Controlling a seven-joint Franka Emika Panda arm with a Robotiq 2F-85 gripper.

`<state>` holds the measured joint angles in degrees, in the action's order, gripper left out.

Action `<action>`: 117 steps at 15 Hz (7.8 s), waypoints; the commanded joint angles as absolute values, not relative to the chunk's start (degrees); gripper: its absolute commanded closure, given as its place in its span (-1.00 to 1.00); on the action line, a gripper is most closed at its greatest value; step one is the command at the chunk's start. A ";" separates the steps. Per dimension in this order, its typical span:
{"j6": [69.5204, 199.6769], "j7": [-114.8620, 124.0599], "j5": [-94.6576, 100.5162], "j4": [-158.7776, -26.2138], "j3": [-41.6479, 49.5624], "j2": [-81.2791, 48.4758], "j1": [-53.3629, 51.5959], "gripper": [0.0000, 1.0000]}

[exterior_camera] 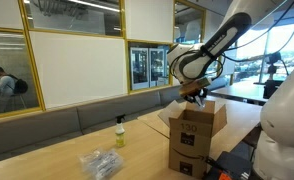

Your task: Place the clear plastics and spray bottles inside the brown box

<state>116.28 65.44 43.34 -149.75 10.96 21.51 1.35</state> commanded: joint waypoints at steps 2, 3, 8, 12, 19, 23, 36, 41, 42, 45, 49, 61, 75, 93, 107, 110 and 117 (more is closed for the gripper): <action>129.38 65.34 39.50 -155.66 11.59 21.03 8.37 0.69; 132.08 65.18 38.90 -156.46 11.75 20.10 9.61 0.70; 144.23 64.78 36.12 -157.86 11.76 12.46 14.17 0.69; 149.36 65.00 34.75 -156.92 11.57 5.58 15.65 0.22; 150.87 66.01 35.43 -154.30 12.47 -1.46 14.56 -0.69; 145.98 67.66 37.08 -152.42 12.22 0.44 13.32 -1.00; 128.07 69.82 38.05 -137.97 2.89 5.03 6.33 -1.00; 127.19 69.41 37.01 -130.36 0.33 1.56 3.85 -1.00; 127.96 69.06 36.67 -128.98 0.07 0.49 3.40 -1.00; 129.62 68.37 35.96 -124.27 -0.47 -3.76 1.88 -1.00; 134.44 65.70 30.99 -118.90 -0.77 -10.53 -0.45 -1.00; 146.24 52.41 4.95 -113.65 -5.99 -22.06 -9.14 -1.00; 138.35 76.95 6.31 -99.57 0.46 -40.12 -24.17 -1.00; 139.56 87.75 4.29 -84.26 4.54 -56.84 -23.05 -1.00; 139.21 86.17 3.65 -77.19 2.59 -63.80 -22.96 0.46; 140.11 86.49 3.96 -79.57 3.32 -61.96 -22.85 0.78; 144.56 87.56 5.20 -92.09 7.41 -50.84 -21.83 0.80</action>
<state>141.67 86.99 4.85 -83.01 5.69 -58.73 -22.12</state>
